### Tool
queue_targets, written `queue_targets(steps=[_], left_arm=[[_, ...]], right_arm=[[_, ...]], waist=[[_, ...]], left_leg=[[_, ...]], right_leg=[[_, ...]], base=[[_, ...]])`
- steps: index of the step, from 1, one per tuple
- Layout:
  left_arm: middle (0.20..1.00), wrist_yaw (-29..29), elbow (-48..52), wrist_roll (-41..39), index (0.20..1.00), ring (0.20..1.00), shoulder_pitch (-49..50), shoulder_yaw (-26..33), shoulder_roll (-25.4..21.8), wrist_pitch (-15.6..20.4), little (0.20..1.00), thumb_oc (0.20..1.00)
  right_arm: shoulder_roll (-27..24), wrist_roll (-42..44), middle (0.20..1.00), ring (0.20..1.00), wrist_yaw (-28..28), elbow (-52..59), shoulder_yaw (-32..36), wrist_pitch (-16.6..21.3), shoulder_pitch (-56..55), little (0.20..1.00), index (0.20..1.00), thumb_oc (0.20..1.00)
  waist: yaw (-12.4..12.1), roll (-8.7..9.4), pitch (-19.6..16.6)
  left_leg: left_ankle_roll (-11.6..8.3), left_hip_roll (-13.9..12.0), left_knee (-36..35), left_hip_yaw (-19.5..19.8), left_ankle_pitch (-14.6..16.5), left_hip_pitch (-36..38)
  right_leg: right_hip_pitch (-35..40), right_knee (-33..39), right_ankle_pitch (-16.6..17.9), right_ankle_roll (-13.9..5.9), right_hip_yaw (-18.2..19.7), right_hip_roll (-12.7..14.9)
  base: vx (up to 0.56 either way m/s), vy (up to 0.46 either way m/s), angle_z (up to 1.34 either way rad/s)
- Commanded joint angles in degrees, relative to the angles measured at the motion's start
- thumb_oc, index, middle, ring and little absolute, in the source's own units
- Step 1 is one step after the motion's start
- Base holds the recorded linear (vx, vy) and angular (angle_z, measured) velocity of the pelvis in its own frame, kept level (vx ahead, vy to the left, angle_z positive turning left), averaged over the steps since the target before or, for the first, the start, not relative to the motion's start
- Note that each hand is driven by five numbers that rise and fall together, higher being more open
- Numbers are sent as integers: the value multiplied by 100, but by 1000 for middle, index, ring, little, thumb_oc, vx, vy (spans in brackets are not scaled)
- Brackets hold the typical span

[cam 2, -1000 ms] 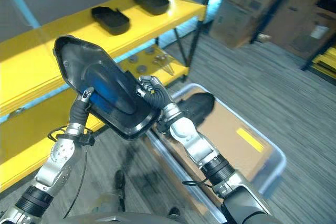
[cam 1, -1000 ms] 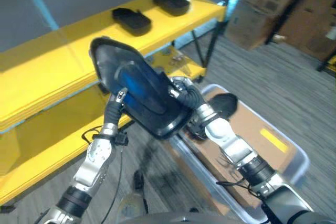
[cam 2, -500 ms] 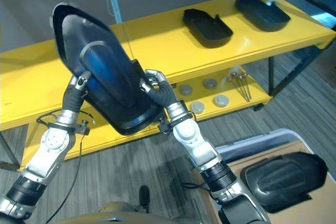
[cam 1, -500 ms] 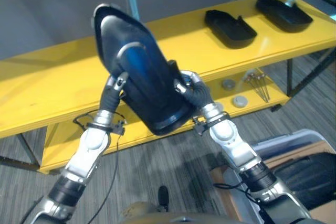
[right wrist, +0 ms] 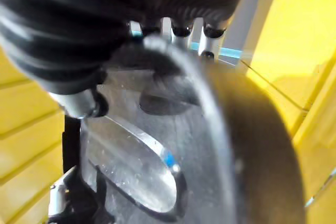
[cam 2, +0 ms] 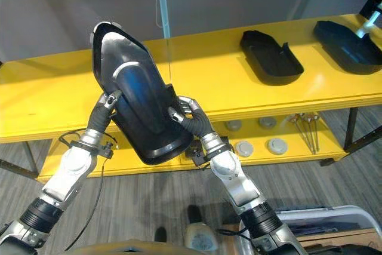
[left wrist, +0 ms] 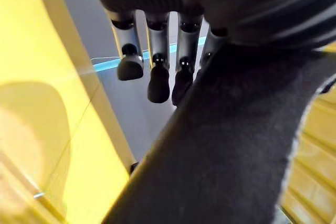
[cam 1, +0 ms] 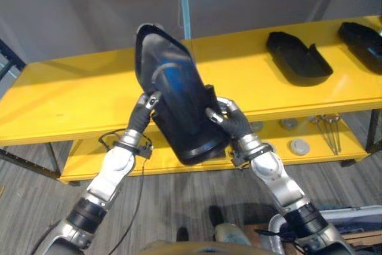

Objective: Move parts from the plastic box to the shelf.

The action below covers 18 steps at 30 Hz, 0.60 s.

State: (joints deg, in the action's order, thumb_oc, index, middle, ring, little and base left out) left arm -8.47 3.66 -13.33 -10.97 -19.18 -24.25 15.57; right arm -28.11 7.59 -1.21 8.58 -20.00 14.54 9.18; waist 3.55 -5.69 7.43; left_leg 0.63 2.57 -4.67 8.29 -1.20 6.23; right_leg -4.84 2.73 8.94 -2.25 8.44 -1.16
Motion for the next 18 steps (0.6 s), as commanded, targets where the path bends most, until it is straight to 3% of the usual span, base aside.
queue_targets(steps=[1, 6, 9, 11, 14, 18], left_arm=[[200, -297, -120, 155, 200, 200, -424, 436, -89, 295, 200, 200], [200, -1127, -1006, 856, 200, 200, -695, 1054, -325, 161, 200, 200], [200, -1446, -2017, 872, 200, 200, -1380, 1300, -786, 134, 200, 200], [200, -1447, -2047, 865, 200, 200, -1404, 1285, -787, 150, 200, 200], [200, -1483, -2915, 208, 200, 200, -1961, 1538, -1272, 202, 200, 200], [200, -1032, -4486, -757, 200, 200, -2975, 1212, -1948, 243, 200, 200]], right_arm=[[-64, 525, 1000, 1000, 277, 698, -41, 471, -120, 1000, 1000, 1000], [-189, 781, 1000, 1000, 353, 735, 322, 499, -585, 1000, 1000, 1000], [-351, 1200, 1000, 1000, 655, 824, 531, 535, -1015, 1000, 1000, 1000], [-352, 1209, 1000, 1000, 664, 836, 547, 530, -1025, 1000, 1000, 1000], [-465, 1491, 1000, 1000, 995, 1021, 786, 514, -1667, 1000, 1000, 1000], [-604, 1636, 1000, 1000, 1258, 995, 682, 463, -1918, 1000, 1000, 1000]], waist=[[146, 215, -284], [388, 204, -279], [727, 134, -232], [713, 133, -234], [1006, 14, -141], [1231, -94, 21]], left_leg=[[-73, -96, -33, -283, 215, -310], [-156, -190, -33, -484, 309, -213], [-213, -233, -33, -695, 313, -243], [-214, -235, -33, -701, 314, -247], [-258, -273, -33, -863, 298, -318], [-300, -302, -33, -982, 231, -526]], right_leg=[[665, 10, -909, -256, 0, 376], [727, 25, -993, -227, 129, 304], [575, -40, -971, -262, 291, 249], [566, -47, -972, -262, 297, 246], [408, -77, -952, -301, 424, 210], [98, -145, -891, -329, 553, 152]], base=[[59, -87, -13], [81, -55, -5], [26, -2, -31], [19, 9, -43], [33, 14, -36], [-21, 16, -28]])
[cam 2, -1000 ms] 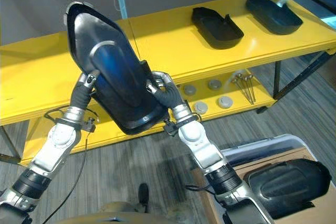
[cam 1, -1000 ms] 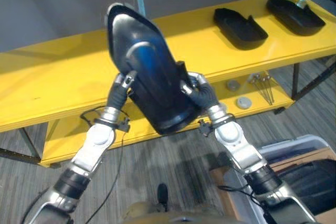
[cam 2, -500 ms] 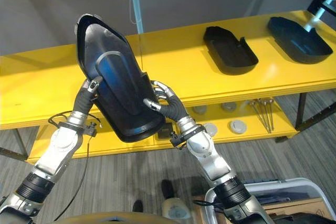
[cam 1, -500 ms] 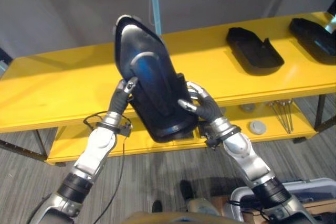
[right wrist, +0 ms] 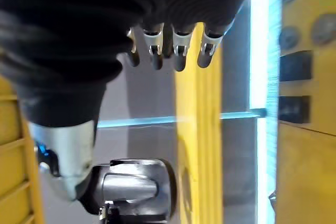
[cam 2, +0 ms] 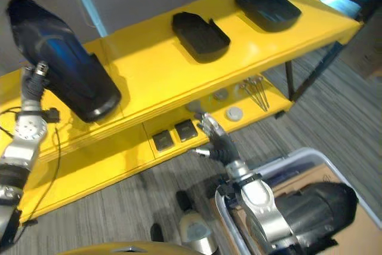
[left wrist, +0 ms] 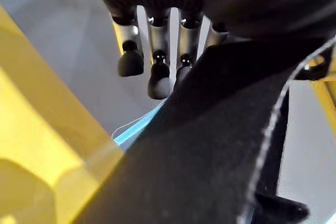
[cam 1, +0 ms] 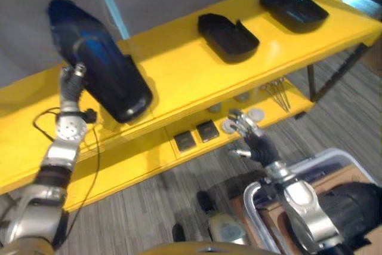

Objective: Move parts from the plastic box to the shelf.

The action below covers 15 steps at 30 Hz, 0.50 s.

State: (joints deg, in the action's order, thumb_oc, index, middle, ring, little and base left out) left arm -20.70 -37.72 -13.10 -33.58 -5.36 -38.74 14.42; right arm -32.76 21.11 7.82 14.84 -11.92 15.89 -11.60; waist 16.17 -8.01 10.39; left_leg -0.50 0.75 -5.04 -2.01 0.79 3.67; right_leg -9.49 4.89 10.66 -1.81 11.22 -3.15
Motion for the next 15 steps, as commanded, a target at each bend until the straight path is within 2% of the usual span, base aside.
queue_targets(steps=[1, 2, 4, 6, 8, 15], left_arm=[[200, 310, -648, -957, 200, 200, -930, -266, -628, 319, 200, 200], [200, 333, -692, -981, 200, 200, -976, -294, -642, 336, 200, 200], [200, 1146, -2100, -1723, 200, 200, -1777, -696, -1028, -20, 200, 200], [200, 1174, -2143, -1742, 200, 200, -1824, -720, -1045, -10, 200, 200], [200, 1502, -2705, -1763, 200, 200, -2207, -957, -1387, -232, 200, 200], [200, 1876, -2980, -1386, 200, 200, -2268, -1146, -1989, -360, 200, 200]], right_arm=[[-187, 296, 1000, 1000, 394, 364, -190, 316, 120, 1000, 1000, 1000], [-176, 297, 1000, 1000, 395, 361, -185, 318, 128, 1000, 1000, 1000], [-358, 224, 1000, 1000, 545, 307, -495, 211, 308, 1000, 1000, 1000], [-347, 224, 1000, 1000, 543, 298, -500, 214, 328, 1000, 1000, 1000], [-391, 193, 1000, 1000, 554, 241, -728, 182, 600, 1000, 1000, 1000], [-376, 41, 1000, 1000, 520, 38, -887, 187, 904, 1000, 1000, 1000]], waist=[[4, 111, -232], [-4, 117, -234], [64, 60, -17], [62, 66, -15], [22, 83, 140], [-141, 162, 281]], left_leg=[[-194, -116, 4, 31, 14, -325], [-194, -117, 4, 30, 12, -338], [-210, -109, 4, 4, -94, -613], [-210, -111, 4, 3, -96, -627], [-217, -108, 4, 4, -160, -838], [-213, -118, 4, 2, -228, -1080]], right_leg=[[501, -361, -1035, -374, 297, 344], [486, -364, -1033, -374, 298, 343], [192, -357, -927, -381, 366, 291], [178, -359, -923, -381, 366, 289], [-11, -311, -831, -394, 417, 236], [-171, -203, -741, -382, 471, 189]], base=[[-32, 11, -28], [-44, 16, -28], [-47, 2, -14], [-36, -6, -5], [-41, -22, -11], [-1, -14, -6]])
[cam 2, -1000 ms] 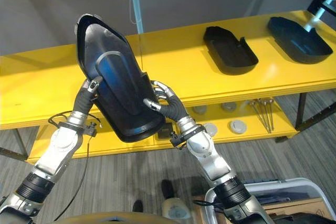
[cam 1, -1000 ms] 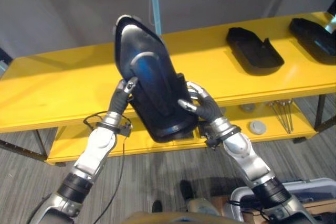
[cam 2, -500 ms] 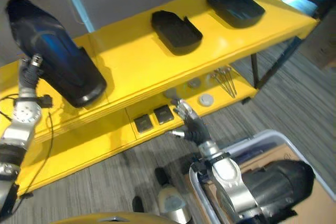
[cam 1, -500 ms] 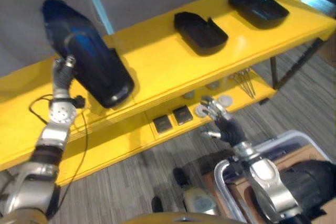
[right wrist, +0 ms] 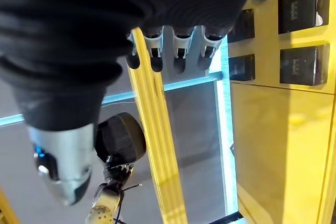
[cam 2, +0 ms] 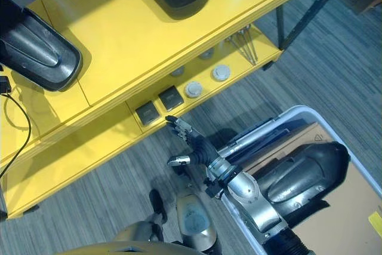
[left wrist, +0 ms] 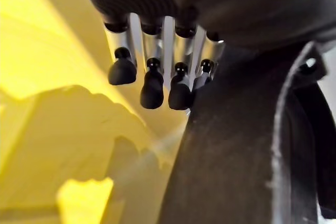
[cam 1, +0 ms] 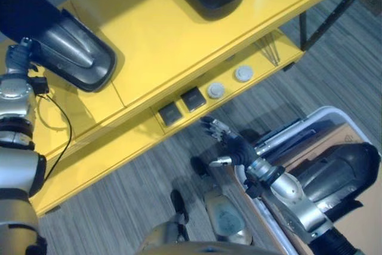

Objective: Move parts from the plastic box to the shelf.

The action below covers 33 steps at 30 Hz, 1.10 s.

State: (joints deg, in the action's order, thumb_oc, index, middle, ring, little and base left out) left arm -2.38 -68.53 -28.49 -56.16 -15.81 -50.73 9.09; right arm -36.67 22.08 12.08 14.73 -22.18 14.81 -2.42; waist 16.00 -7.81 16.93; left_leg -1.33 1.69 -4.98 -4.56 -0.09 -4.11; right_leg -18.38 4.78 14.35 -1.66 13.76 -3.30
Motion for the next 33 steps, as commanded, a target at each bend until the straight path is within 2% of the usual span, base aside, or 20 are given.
queue_targets(steps=[1, 2, 4, 5, 9, 21, 32, 33], left_arm=[[200, 127, 93, 315, 200, 200, -12, -174, -988, 178, 200, 200], [200, 209, 114, 434, 200, 200, 49, -211, -1201, 169, 200, 200], [200, 281, 124, 547, 200, 200, 60, -288, -1297, 159, 200, 200], [200, 408, 122, 900, 200, 200, 120, -415, -1540, 149, 200, 200], [200, 350, 137, 1564, 200, 200, 110, -608, -1854, 235, 200, 200], [200, 257, 93, 2716, 200, 200, -34, -1222, -1843, 302, 200, 200], [200, -66, -159, 3291, 200, 200, -269, -1496, -1668, 227, 200, 200], [485, -257, -174, 3372, 485, 485, -354, -1538, -1617, 199, 485, 485]], right_arm=[[27, -83, 1000, 1000, 98, 5, 139, 318, 12, 1000, 1000, 1000], [15, -77, 1000, 1000, 114, 14, 133, 329, 27, 1000, 1000, 1000], [12, -71, 1000, 1000, 138, 22, 131, 337, 33, 1000, 1000, 1000], [-4, -65, 1000, 1000, 193, 19, 142, 358, 16, 1000, 1000, 1000], [25, -53, 1000, 1000, 259, 5, 124, 409, -2, 1000, 1000, 1000], [42, -56, 1000, 1000, 274, 36, 109, 552, -1, 1000, 1000, 1000], [108, -15, 1000, 1000, 166, -36, 57, 600, -75, 1000, 1000, 1000], [131, -41, 1000, 1000, 141, -82, 9, 603, -84, 1000, 1000, 1000]], waist=[[-168, 160, -340], [-225, 158, -320], [-242, 160, -321], [-290, 152, -321], [-355, 161, -322], [-363, 293, -162], [-319, 478, 97], [-321, 476, 121]], left_leg=[[-125, -215, -2, 272, -150, -317], [-126, -213, -2, 299, -152, -332], [-122, -212, -2, 320, -157, -346], [-118, -215, -2, 346, -161, -357], [-122, -205, -2, 389, -166, -380], [-108, -180, -2, 428, -192, -572], [-89, -169, -2, 368, -236, -844], [-85, -154, -2, 372, -237, -857]], right_leg=[[700, -188, -1114, -387, 209, 192], [698, -172, -1122, -379, 193, 191], [693, -169, -1125, -380, 181, 193], [688, -163, -1128, -382, 164, 199], [685, -143, -1125, -392, 118, 221], [539, -114, -1046, -424, 135, 227], [306, -64, -920, -453, 203, 180], [299, -58, -918, -454, 198, 186]], base=[[0, 0, 0], [25, -8, 4], [13, -2, 4], [16, 10, 6], [12, 15, 11], [-5, 17, 6], [-17, 7, -5], [0, 0, 0]])
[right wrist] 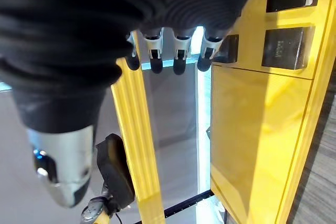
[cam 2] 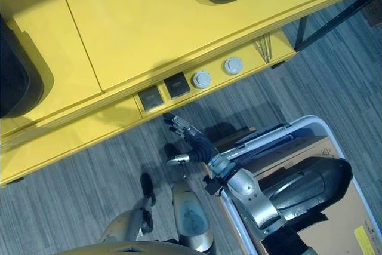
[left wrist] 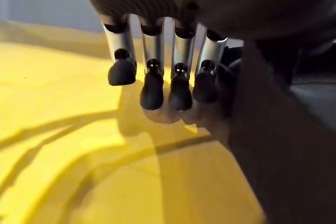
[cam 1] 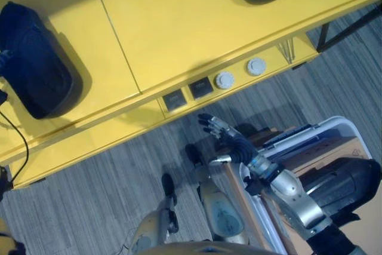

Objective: Move parts from the plastic box to the shelf.

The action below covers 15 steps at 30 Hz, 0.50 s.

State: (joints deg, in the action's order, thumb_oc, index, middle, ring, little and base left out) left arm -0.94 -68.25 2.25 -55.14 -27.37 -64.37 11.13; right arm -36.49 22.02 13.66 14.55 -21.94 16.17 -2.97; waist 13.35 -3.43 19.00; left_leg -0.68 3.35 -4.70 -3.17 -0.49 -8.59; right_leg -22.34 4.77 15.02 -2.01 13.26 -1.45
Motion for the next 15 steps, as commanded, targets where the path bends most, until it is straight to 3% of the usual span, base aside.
queue_targets(steps=[1, 9, 15], left_arm=[[1000, -537, -202, 380, 1000, 1000, -494, -399, -224, -24, 1000, 1000], [1000, -1416, -211, 952, 1000, 1000, -479, -250, -207, -143, 1000, 1000], [1000, -1959, 8, 971, 1000, 1000, -94, 258, -108, -126, 1000, 1000]], right_arm=[[121, -50, 1000, 1000, -47, -74, -21, 470, -50, 1000, 1000, 1000], [12, 2, 1000, 1000, -115, -83, 37, 557, -186, 1000, 1000, 1000], [-72, 98, 1000, 1000, -80, -73, 215, 593, -457, 1000, 1000, 1000]], waist=[[-64, 34, -79], [-103, 28, -186], [-114, 33, -478]], left_leg=[[-146, -314, -30, 227, -190, -403], [-143, -314, -30, 182, -117, -245], [-154, -341, -30, 124, 5, 20]], right_leg=[[701, -59, -992, -418, 252, 4], [832, -62, -1064, -430, 261, 39], [1036, -71, -1147, -438, 270, 80]], base=[[0, 0, 0], [4, 6, 0], [41, 20, -3]])
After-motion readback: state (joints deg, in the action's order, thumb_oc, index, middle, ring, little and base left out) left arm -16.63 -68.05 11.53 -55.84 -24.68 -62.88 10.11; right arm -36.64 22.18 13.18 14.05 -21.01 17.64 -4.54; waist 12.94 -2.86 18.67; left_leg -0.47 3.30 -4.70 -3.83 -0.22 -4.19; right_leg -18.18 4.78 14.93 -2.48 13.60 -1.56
